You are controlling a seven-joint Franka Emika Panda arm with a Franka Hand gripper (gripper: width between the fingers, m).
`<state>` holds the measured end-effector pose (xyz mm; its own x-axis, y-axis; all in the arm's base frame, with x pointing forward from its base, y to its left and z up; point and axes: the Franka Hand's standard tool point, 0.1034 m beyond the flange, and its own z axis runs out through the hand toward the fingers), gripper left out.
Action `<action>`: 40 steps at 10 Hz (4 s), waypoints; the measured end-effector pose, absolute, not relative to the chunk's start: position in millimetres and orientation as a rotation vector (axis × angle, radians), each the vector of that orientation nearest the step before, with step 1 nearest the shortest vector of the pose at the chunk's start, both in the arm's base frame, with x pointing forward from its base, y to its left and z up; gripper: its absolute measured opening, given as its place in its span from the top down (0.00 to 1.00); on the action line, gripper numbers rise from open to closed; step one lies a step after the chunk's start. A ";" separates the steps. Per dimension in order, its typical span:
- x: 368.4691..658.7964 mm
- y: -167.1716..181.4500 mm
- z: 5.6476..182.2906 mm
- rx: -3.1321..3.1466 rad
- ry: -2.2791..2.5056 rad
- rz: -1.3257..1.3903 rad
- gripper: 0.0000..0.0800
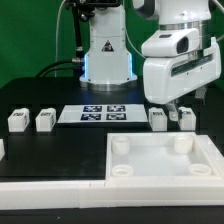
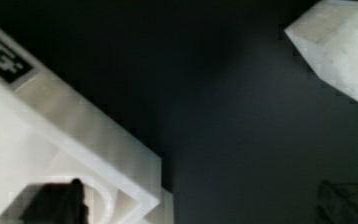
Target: Assemble one leg
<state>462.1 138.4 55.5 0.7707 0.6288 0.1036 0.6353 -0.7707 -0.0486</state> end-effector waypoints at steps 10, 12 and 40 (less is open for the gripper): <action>433.3 168.4 53.3 -3.044 -0.052 0.120 0.19; 422.0 160.4 50.2 -3.041 -0.020 0.459 0.19; 374.4 170.5 7.5 -2.849 -0.052 1.279 0.64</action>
Offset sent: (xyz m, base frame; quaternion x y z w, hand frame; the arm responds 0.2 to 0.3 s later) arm -0.0256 0.0066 0.0039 -0.0362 -0.0479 0.3139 0.9476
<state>374.4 170.5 7.5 0.6639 0.0380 -0.7469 0.0232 -0.9993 -0.0302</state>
